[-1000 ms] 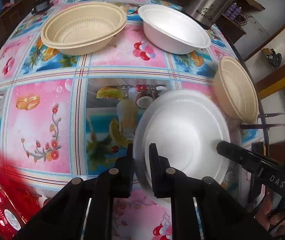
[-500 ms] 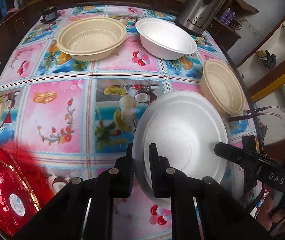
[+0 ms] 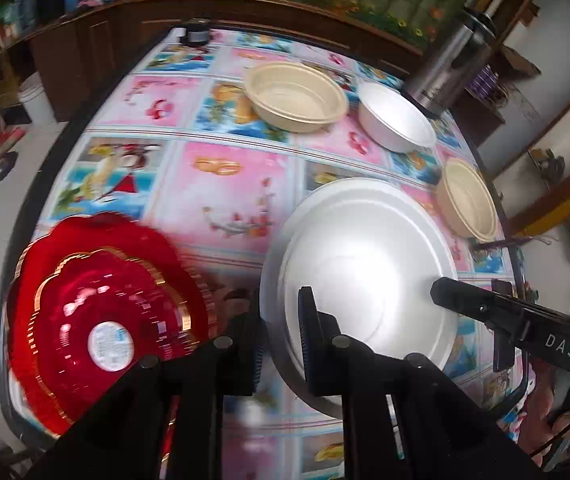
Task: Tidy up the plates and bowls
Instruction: 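Carry the white foam plate with the left gripper onto the red plate stack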
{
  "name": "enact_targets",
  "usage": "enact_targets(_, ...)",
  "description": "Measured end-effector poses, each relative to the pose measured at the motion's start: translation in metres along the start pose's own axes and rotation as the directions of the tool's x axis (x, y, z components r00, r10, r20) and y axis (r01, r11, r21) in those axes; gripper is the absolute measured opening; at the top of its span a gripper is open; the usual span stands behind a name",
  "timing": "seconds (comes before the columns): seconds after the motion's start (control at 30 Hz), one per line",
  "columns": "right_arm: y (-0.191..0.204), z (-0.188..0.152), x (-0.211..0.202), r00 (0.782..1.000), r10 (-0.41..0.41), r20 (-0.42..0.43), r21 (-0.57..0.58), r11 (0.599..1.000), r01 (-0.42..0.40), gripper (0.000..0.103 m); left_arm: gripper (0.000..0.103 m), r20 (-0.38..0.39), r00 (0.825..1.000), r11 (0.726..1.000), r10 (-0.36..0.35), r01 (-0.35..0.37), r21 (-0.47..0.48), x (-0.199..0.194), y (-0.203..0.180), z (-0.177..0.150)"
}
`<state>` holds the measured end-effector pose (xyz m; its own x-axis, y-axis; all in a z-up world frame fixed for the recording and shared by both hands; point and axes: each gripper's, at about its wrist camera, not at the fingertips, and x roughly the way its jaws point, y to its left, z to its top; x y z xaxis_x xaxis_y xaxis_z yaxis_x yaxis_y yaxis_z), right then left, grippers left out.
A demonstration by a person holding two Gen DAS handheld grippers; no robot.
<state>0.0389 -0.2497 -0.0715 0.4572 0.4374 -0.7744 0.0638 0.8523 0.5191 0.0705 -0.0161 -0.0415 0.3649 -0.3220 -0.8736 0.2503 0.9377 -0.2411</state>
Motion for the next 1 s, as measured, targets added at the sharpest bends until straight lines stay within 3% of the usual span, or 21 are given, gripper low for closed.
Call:
enact_targets(0.2,0.058,-0.005,0.027,0.998,0.037,-0.057,-0.112,0.993,-0.043,0.01,0.014,0.034,0.998,0.994,0.045,-0.042,-0.104,-0.028,0.057,-0.016)
enact_targets(0.4,0.107,-0.017,0.064,0.989,0.052,-0.136,-0.198,0.977,-0.079,0.011,0.014,0.02,0.996,0.975,0.09,-0.084,-0.207,-0.035,0.111,-0.04)
enact_targets(0.67,0.13,-0.03,0.119,0.974,0.011,-0.226,-0.24,0.969,-0.066,0.011,0.014,-0.019,0.993,0.958,0.119,-0.119,-0.261,-0.02,0.149,-0.058)
enact_targets(1.0,0.145,-0.037,0.148,0.971,-0.017,-0.237,-0.294,0.954,-0.055,0.013,0.014,-0.03,0.989,0.945,0.146,-0.149,-0.292,-0.013,0.174,-0.057)
